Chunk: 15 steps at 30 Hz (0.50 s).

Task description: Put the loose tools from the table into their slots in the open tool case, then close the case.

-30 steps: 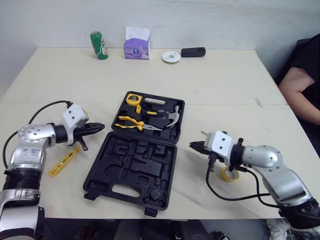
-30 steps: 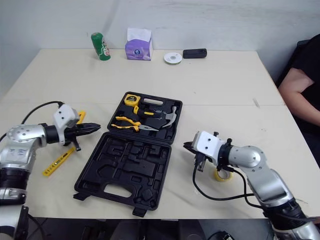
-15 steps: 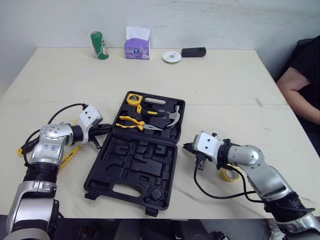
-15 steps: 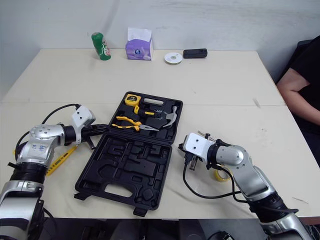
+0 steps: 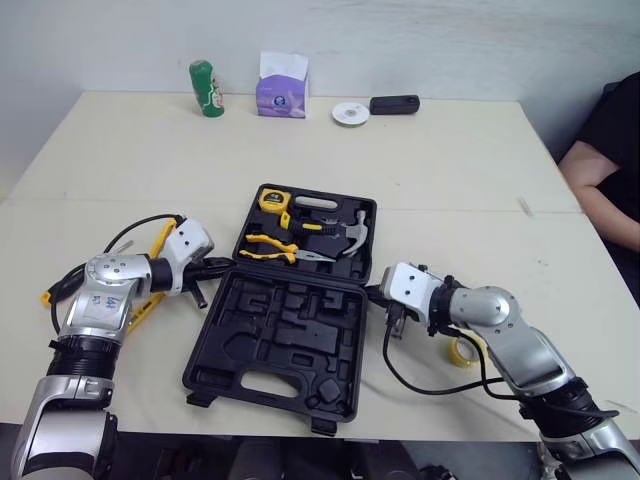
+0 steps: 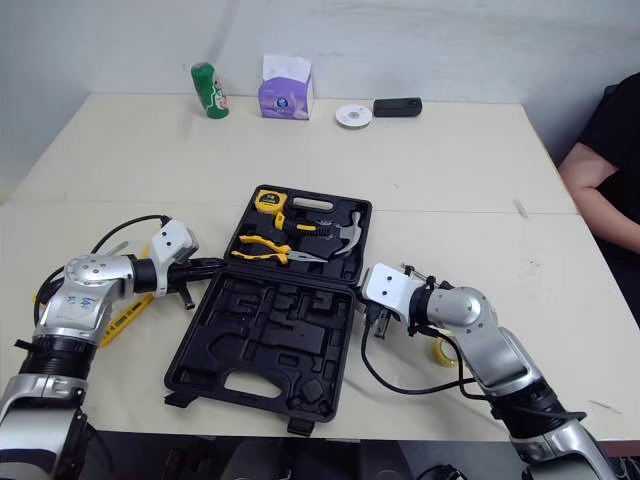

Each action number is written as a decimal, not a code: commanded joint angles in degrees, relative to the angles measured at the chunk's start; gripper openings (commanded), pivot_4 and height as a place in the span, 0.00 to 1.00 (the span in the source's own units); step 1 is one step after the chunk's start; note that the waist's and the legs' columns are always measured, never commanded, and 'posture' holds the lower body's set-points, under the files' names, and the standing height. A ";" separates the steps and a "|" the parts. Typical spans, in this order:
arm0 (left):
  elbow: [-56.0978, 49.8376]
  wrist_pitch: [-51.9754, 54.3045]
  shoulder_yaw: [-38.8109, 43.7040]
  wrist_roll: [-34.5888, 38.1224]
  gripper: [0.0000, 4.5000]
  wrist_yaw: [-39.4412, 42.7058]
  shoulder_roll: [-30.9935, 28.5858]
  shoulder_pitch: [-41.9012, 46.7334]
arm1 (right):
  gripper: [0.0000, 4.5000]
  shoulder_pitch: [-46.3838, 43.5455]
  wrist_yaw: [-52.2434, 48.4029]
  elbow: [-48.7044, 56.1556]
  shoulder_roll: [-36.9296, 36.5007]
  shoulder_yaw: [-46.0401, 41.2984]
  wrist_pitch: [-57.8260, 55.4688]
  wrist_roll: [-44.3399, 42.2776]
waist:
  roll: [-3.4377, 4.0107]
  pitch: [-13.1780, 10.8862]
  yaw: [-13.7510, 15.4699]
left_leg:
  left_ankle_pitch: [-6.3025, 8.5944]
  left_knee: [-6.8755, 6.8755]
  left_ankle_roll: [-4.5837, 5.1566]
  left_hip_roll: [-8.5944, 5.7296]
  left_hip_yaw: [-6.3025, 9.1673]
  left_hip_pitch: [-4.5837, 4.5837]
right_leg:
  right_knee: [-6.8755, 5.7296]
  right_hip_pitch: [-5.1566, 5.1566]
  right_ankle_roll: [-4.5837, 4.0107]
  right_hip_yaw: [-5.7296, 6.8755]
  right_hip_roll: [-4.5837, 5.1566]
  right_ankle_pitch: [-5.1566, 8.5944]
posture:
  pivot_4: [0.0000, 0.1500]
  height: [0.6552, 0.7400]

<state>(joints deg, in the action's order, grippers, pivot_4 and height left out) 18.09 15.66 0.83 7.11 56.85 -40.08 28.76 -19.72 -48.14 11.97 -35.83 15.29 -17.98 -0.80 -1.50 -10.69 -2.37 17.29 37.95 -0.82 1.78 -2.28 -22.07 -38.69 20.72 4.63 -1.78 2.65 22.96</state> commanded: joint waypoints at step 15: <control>-20.85 9.33 1.41 4.06 0.01 -3.05 3.74 -10.71 | 0.00 -2.58 -4.78 -5.00 -2.61 -1.92 6.56 0.41 | 0.00 0.00 0.57 | 0.02 0.04 0.03 -0.01 0.03 -0.06 | 0.15 0.01 0.02 0.02 0.00 -0.01 | 1.00 1.00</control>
<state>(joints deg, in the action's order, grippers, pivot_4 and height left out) 0.93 25.24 3.49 8.76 52.90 -37.11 18.56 -21.60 -52.63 6.10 -38.95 13.42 -13.21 0.04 -1.50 -10.69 -1.80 17.31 37.98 -0.79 1.78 -2.25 -22.13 -38.52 20.73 4.65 -1.77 2.64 22.95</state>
